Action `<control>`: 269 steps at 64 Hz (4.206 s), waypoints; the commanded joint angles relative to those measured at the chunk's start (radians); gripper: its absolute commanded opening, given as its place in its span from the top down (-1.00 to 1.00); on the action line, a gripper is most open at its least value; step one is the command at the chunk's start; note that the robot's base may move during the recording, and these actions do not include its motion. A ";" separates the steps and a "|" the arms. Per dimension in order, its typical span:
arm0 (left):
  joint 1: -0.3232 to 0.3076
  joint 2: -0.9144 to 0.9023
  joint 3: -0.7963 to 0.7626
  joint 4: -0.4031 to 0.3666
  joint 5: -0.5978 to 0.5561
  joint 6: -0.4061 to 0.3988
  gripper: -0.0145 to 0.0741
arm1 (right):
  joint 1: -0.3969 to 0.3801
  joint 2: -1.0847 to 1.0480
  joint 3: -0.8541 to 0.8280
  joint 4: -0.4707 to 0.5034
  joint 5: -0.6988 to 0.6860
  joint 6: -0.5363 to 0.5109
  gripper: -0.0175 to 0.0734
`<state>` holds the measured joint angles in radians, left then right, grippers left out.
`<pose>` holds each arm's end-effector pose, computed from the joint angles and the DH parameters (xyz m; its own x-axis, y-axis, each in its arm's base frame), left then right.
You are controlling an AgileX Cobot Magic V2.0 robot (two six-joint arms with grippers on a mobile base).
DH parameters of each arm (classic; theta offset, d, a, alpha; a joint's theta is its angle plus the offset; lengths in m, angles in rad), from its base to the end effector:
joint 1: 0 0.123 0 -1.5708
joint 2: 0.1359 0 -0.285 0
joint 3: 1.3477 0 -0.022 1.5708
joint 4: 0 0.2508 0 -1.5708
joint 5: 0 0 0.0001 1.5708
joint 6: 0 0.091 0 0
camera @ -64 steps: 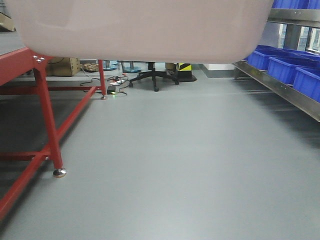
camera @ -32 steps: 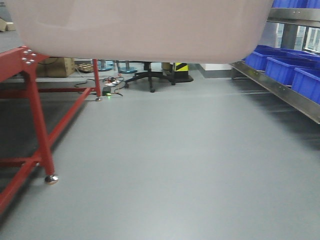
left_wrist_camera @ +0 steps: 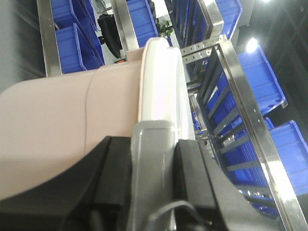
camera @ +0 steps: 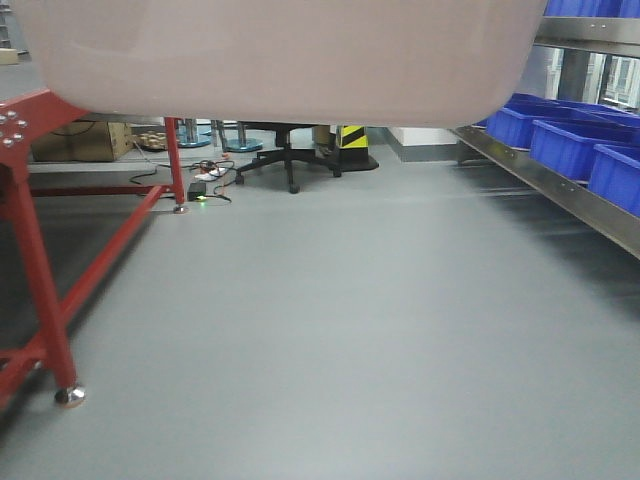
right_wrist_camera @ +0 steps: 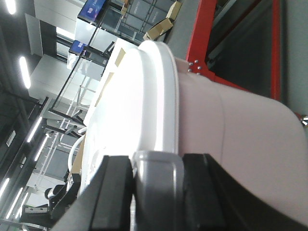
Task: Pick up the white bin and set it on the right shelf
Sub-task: 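Carry the bin with both grippers toward the shelving rack of blue bins, then position the held bin above the steel shelf edge with both grippers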
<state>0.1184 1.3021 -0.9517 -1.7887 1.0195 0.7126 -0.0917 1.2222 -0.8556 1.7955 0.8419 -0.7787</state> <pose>0.2676 -0.0444 0.3653 -0.6984 -0.6151 -0.3659 0.3038 0.2081 -0.9297 0.2544 0.0431 0.3514 -0.6106 0.6774 -0.4102 -0.2550 0.3221 0.9117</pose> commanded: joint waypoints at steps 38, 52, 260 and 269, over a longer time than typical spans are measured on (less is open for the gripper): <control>-0.039 -0.033 -0.036 -0.056 0.310 0.008 0.96 | 0.031 -0.033 -0.042 0.088 0.188 -0.012 0.46; -0.039 -0.033 -0.036 -0.056 0.309 0.008 0.96 | 0.031 -0.033 -0.042 0.088 0.185 -0.012 0.46; -0.039 -0.033 -0.036 -0.056 0.305 0.008 0.96 | 0.031 -0.033 -0.042 0.088 0.166 -0.012 0.46; -0.039 -0.033 -0.036 -0.056 0.305 0.008 0.96 | 0.031 -0.033 -0.042 0.088 0.166 -0.012 0.46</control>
<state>0.1184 1.3021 -0.9517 -1.7938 1.0242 0.6901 -0.0895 1.2152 -0.8625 1.8088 0.8374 -0.7787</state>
